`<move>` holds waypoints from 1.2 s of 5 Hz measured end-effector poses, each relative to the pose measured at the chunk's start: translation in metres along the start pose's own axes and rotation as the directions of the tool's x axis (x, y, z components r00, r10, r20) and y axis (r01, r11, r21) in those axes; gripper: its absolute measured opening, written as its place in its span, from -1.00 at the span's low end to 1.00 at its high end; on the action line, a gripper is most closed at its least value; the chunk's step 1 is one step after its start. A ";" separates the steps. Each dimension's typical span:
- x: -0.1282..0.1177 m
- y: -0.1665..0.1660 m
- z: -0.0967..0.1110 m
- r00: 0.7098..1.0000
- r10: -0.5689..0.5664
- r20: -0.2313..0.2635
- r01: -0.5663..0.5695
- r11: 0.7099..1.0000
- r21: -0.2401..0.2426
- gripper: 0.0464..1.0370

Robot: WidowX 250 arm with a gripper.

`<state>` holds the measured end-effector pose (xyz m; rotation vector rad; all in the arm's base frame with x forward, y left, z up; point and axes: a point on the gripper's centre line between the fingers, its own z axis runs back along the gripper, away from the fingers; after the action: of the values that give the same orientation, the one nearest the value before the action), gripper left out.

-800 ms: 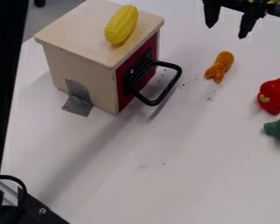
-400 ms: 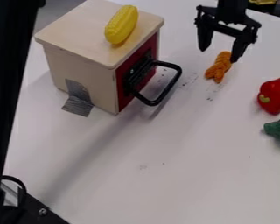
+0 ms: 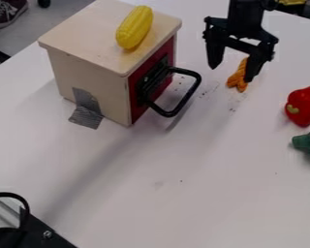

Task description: Open the drawer

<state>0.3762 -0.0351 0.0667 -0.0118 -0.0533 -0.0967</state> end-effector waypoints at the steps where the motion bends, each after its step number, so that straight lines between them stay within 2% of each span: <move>1: -0.023 0.006 -0.003 1.000 -0.025 0.011 0.025 0.999 0.039 0.92; 3: -0.049 0.017 -0.020 0.998 -0.068 0.003 0.067 0.992 0.108 0.92; 4: -0.050 0.022 -0.024 0.998 -0.061 0.013 0.058 0.988 0.143 0.92; 5: -0.052 0.023 -0.042 0.998 -0.054 -0.034 0.059 0.987 0.150 0.85; 6: -0.050 0.023 -0.044 0.999 -0.033 -0.034 0.038 0.988 0.150 0.29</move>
<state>0.3311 -0.0079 0.0196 0.1422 -0.0290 -0.1283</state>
